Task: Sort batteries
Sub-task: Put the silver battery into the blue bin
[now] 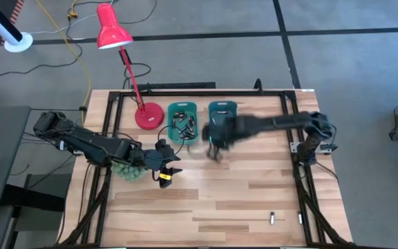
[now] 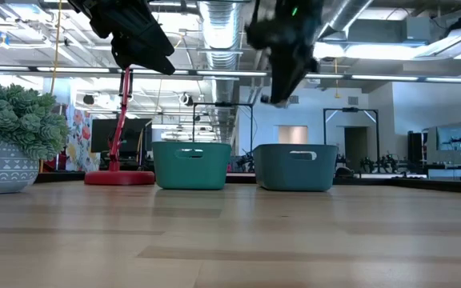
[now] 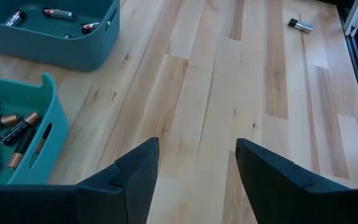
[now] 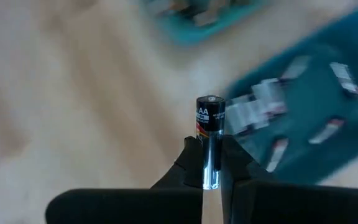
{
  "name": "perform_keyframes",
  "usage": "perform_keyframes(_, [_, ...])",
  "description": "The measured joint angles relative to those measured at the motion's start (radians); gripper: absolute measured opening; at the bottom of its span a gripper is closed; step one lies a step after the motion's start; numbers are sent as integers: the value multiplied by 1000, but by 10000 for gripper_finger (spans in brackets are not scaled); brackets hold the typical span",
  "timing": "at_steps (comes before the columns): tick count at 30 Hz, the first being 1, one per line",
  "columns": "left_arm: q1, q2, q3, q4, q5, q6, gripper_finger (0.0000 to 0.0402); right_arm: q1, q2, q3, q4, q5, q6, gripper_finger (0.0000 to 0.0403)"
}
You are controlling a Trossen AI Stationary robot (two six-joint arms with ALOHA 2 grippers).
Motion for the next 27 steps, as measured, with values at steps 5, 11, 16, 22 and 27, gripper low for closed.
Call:
perform_keyframes(5, [0,0,0,0,0,0,210,-225,2,-1,30,-18,125,17])
perform_keyframes(11, [0,0,0,0,0,0,210,-388,3,-54,146,-126,230,17])
perform_keyframes(16, [0,0,0,0,0,0,210,-406,9,-138,221,-150,278,17])
perform_keyframes(22, [0,0,0,1,0,0,210,-394,88,-167,247,-187,293,17])
perform_keyframes(27, [0,0,1,-1,0,0,210,-396,165,-164,239,-197,298,19])
